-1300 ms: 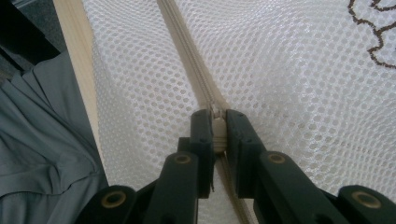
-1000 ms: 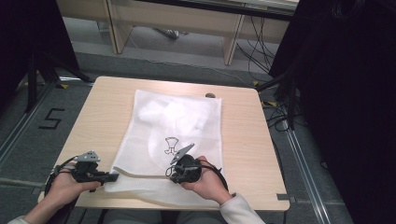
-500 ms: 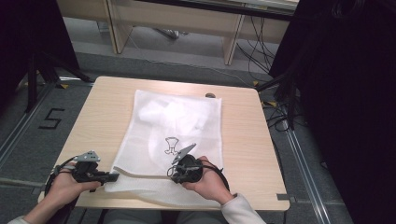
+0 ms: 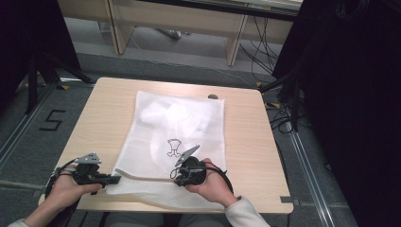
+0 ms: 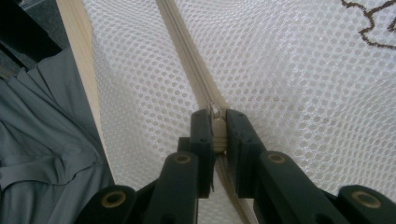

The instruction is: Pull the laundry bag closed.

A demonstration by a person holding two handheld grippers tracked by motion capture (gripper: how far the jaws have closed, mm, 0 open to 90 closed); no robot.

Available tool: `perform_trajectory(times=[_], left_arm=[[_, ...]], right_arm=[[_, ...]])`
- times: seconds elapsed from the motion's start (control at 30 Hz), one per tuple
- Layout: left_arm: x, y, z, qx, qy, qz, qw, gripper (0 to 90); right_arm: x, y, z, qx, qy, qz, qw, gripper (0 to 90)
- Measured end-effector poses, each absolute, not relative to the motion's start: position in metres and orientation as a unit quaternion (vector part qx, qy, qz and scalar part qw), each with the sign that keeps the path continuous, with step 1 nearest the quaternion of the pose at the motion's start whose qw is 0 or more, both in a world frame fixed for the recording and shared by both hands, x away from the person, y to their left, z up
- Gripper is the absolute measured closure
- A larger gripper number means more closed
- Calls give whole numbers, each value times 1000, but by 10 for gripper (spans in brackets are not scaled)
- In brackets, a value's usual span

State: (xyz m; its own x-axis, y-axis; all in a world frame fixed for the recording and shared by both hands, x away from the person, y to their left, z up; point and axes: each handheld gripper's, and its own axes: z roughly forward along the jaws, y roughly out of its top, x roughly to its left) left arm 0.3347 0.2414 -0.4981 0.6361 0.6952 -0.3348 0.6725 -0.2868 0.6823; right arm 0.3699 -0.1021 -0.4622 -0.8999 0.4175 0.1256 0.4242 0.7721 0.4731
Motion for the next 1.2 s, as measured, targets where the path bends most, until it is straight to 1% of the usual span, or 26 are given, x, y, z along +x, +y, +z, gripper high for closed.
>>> perform_trajectory(times=[0.03,0.27,0.33,0.63,0.7,0.87,1.0,1.03,1.17,1.2], left_arm=[[335,242,-498,802,424,8,420,854],[335,241,-498,798,426,17,426,855],[335,241,-498,801,427,15,419,855],[335,240,-498,797,423,12,430,856],[335,240,-496,805,414,12,426,856],[335,239,-496,799,415,19,435,857],[335,239,-495,805,411,15,427,857],[335,239,-495,804,411,14,429,857],[334,239,-497,799,415,21,433,857],[334,239,-495,804,415,20,425,857]], right_arm=[[370,-102,-463,-225,-941,-252,6,823],[371,-101,-465,-225,-942,-248,11,823],[371,-102,-465,-225,-942,-248,13,823],[372,-102,-468,-231,-943,-238,21,823],[373,-100,-469,-230,-944,-235,21,823],[372,-96,-467,-220,-947,-236,8,821],[372,-91,-464,-212,-947,-240,3,819],[373,-91,-463,-210,-947,-241,8,819],[374,-92,-460,-210,-947,-243,0,821],[373,-93,-458,-214,-946,-242,2,821]])
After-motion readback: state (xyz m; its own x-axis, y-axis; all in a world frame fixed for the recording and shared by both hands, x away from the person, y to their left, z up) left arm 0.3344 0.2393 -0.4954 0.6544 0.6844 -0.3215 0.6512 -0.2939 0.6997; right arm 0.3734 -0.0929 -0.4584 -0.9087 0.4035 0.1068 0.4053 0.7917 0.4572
